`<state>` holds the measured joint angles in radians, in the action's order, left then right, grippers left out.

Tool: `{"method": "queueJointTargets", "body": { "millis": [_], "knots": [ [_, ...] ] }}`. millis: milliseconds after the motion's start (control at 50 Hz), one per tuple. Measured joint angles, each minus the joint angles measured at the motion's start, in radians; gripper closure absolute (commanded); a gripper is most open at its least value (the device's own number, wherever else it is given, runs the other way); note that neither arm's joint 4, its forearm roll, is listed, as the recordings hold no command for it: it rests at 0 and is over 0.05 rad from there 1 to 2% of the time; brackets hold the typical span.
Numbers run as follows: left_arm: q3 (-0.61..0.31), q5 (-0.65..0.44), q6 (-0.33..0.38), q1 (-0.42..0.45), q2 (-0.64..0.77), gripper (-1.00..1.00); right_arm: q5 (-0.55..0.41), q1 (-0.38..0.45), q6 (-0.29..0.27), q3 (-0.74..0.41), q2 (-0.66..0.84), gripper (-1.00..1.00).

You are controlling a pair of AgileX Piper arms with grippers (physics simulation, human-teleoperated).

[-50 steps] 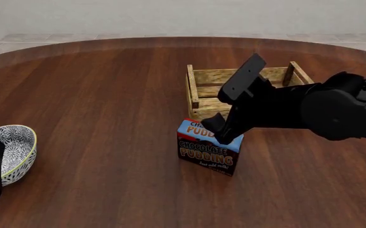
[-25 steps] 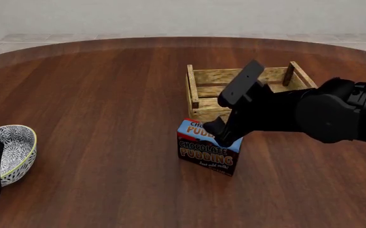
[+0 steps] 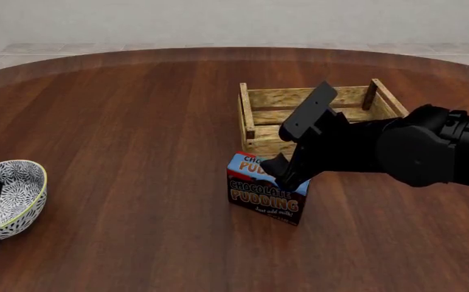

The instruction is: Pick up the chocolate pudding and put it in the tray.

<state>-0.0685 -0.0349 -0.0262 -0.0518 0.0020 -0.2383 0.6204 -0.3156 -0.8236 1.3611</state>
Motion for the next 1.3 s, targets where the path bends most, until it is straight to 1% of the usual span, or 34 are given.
{"method": "queueJointTargets", "body": {
  "millis": [440, 1120, 1300],
  "knots": [
    [-0.019, -0.016, -0.001, -0.005, 0.0, -1.0, 0.014, -0.002, 0.006, 0.009, 0.006, -1.0],
    [0.001, 0.01, -0.002, -0.009, -0.001, -1.0, 0.054, -0.014, 0.018, 0.036, 0.031, -1.0],
    [-0.008, 0.003, -0.002, -0.01, -0.001, -1.0, 0.066, -0.019, 0.02, 0.039, 0.045, -1.0]
  ]
}}
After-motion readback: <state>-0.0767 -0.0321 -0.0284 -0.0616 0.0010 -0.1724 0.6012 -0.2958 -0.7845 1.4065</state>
